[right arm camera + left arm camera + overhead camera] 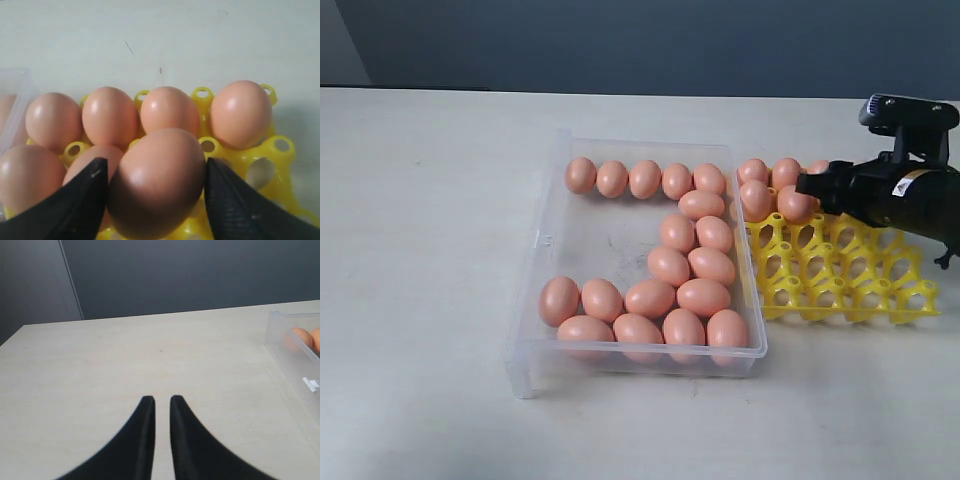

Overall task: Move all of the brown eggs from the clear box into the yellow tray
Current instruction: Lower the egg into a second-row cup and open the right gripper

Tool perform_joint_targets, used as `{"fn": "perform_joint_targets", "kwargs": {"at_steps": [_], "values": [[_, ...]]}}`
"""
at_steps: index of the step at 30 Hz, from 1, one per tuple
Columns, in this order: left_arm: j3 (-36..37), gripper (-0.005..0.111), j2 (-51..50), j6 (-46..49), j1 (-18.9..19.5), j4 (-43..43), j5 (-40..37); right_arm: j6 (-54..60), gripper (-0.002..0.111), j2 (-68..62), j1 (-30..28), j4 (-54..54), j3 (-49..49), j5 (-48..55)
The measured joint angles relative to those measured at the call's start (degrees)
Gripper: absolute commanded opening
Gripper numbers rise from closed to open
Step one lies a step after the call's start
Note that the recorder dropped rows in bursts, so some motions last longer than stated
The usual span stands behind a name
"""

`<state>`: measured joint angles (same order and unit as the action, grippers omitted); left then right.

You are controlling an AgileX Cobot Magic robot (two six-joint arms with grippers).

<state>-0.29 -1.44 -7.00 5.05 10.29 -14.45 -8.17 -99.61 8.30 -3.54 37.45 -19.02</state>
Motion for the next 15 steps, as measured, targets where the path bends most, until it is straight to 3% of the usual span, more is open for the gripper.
{"fn": "perform_joint_targets", "kwargs": {"at_steps": [15], "values": [[0.0, 0.012, 0.0, 0.0, 0.0, 0.0, 0.0, 10.4, -0.001, -2.1, 0.0, -2.7, 0.0, -3.2]]}}
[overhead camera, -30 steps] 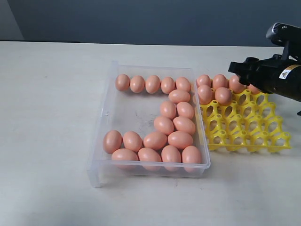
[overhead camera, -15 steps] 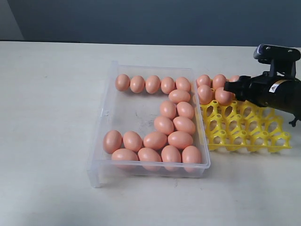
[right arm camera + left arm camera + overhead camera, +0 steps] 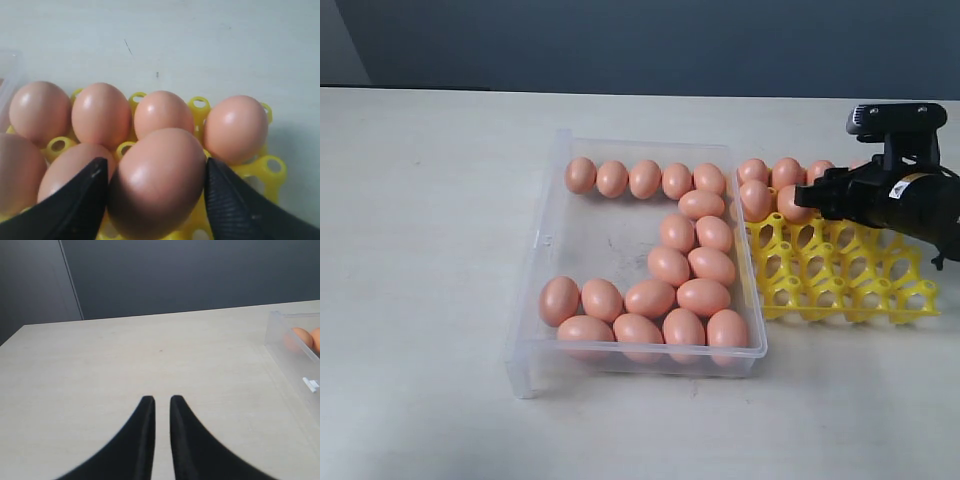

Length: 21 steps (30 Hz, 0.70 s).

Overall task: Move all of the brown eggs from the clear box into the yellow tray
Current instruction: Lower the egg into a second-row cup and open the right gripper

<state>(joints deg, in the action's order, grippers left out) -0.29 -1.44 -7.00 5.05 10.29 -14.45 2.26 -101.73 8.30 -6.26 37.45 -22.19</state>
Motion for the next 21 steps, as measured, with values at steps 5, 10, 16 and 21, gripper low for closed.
{"fn": "perform_joint_targets", "kwargs": {"at_steps": [5, 10, 16, 21], "values": [[0.0, 0.012, 0.0, 0.0, 0.0, 0.0, 0.0, 1.4, -0.001, -1.3, 0.0, -1.7, 0.0, -0.1], [0.0, 0.012, 0.0, 0.0, 0.0, 0.0, 0.0, 1.6, -0.001, -1.3, 0.0, -1.9, 0.0, -1.0], [0.0, 0.012, 0.0, 0.0, 0.0, 0.0, 0.0, 2.1, 0.039, -1.3, 0.0, -1.9, 0.0, -0.4], [0.0, 0.012, 0.0, 0.0, 0.0, 0.0, 0.0, 2.2, 0.059, -1.3, 0.0, -1.9, 0.0, 0.4]]}}
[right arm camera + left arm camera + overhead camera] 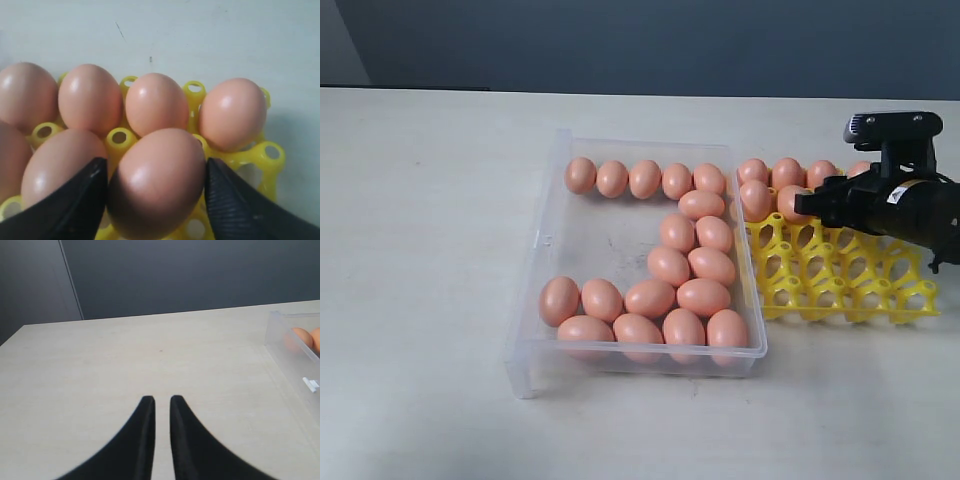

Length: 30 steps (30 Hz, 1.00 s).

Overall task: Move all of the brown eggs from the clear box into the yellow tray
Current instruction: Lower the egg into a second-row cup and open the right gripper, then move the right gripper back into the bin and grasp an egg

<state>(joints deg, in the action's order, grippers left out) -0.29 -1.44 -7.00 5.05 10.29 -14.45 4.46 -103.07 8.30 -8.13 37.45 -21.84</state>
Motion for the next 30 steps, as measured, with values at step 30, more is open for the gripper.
{"fn": "perform_joint_targets", "kwargs": {"at_steps": [30], "values": [[0.0, 0.012, 0.0, 0.0, 0.0, 0.0, 0.0, 2.9, 0.055, 13.9, 13.5, -1.4, 25.8, 49.0]]}}
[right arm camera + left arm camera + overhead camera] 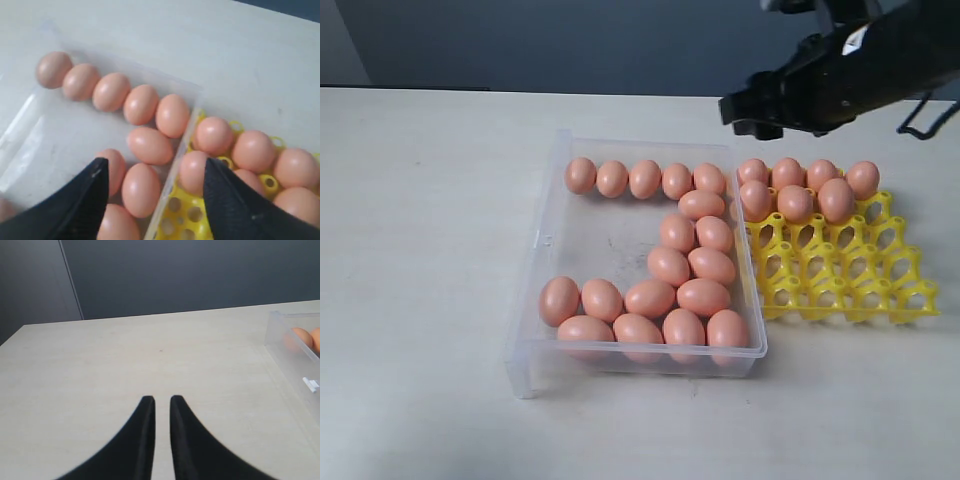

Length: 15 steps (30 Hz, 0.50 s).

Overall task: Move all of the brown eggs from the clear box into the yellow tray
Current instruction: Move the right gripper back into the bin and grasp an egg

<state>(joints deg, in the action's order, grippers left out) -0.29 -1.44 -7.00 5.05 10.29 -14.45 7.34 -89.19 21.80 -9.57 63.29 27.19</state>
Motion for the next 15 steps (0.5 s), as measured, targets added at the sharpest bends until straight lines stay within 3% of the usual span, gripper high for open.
{"fn": "perform_joint_targets", "kwargs": {"at_steps": [6, 15], "values": [[0.0, 0.012, 0.0, 0.0, 0.0, 0.0, 0.0, 1.6, 0.055, -10.0, 7.7, -0.1, 7.1, 9.6], [0.0, 0.012, 0.0, 0.0, 0.0, 0.0, 0.0, 5.8, 0.055, -23.2, 13.2, -1.4, 11.3, 13.9]]}}
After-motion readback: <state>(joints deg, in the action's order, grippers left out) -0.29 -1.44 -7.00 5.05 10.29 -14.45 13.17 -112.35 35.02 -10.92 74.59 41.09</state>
